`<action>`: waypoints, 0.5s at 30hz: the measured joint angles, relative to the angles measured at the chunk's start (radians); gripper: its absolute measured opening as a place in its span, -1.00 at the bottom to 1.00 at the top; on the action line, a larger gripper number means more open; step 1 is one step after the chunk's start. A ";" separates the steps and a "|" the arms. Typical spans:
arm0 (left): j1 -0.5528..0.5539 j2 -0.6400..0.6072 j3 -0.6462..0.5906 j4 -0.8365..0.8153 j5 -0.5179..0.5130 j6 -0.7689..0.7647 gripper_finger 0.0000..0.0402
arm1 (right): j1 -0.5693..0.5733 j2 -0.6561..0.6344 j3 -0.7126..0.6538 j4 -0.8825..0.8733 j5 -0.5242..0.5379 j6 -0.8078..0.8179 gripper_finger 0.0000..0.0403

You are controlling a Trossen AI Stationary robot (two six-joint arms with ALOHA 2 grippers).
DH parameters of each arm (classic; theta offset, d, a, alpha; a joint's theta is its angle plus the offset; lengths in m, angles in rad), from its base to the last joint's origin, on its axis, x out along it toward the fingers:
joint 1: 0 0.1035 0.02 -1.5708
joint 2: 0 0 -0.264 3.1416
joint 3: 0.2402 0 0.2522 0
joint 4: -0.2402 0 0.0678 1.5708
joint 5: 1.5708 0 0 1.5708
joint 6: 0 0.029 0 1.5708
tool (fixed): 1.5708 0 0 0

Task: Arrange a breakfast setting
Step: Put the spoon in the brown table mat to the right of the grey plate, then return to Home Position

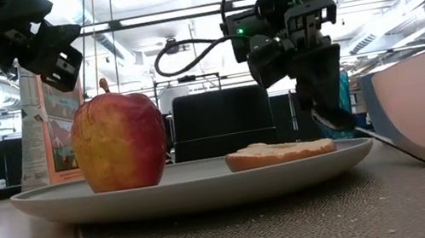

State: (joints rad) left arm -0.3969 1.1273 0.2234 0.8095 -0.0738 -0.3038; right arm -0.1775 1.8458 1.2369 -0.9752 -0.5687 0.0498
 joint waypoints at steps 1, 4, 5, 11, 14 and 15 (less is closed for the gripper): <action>0.000 0.000 0.000 0.000 0.000 0.000 -0.22 | 0.001 0.000 0.000 -0.001 0.000 0.000 -0.68; 0.000 0.000 0.000 0.000 0.000 0.000 -0.22 | 0.000 0.000 0.007 -0.026 0.003 0.001 -0.52; 0.000 0.000 0.000 0.000 0.000 0.002 -0.22 | -0.002 0.000 0.017 -0.055 0.007 -0.004 -0.46; 0.000 -0.035 0.000 0.014 -0.008 0.102 -0.22 | -0.053 -0.092 0.071 -0.102 0.086 -0.073 -0.27; 0.000 -0.076 0.000 0.009 -0.013 0.129 -0.22 | -0.088 -0.175 0.048 -0.036 0.086 -0.076 -0.25; 0.000 -0.086 0.000 0.004 -0.024 0.134 -0.22 | -0.097 -0.203 0.035 -0.030 0.089 -0.076 -0.25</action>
State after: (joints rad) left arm -0.3968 1.0410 0.2234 0.8136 -0.0975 -0.1701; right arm -0.2746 1.6423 1.2722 -1.0055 -0.4794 -0.0267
